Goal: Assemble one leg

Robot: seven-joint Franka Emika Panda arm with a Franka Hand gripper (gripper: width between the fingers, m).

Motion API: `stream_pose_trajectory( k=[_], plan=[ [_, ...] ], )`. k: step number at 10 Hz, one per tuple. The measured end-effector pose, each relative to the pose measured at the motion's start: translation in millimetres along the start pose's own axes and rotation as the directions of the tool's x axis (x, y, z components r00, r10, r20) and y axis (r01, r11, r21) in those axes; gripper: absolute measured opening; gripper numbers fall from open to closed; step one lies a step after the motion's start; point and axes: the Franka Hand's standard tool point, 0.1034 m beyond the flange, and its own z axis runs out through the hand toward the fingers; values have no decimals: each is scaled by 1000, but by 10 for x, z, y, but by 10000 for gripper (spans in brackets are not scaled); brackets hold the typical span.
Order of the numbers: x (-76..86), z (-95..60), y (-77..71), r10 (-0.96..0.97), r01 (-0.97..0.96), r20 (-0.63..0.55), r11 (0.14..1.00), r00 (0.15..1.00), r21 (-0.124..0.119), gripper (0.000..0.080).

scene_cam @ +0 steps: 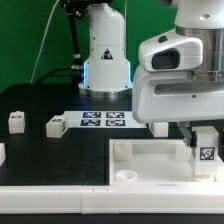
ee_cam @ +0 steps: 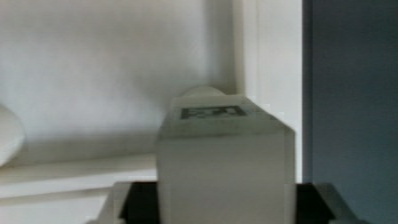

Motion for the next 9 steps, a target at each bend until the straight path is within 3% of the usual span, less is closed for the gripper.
stream_pose_trajectory(
  k=[2, 5, 9],
  plan=[
    [0, 0, -2, 53, -53, 0, 999, 999, 0, 291],
    [24, 0, 34, 424, -424, -6, 906, 906, 6, 291],
    [38, -3, 65, 761, -761, -2, 648, 648, 14, 293]
  ],
)
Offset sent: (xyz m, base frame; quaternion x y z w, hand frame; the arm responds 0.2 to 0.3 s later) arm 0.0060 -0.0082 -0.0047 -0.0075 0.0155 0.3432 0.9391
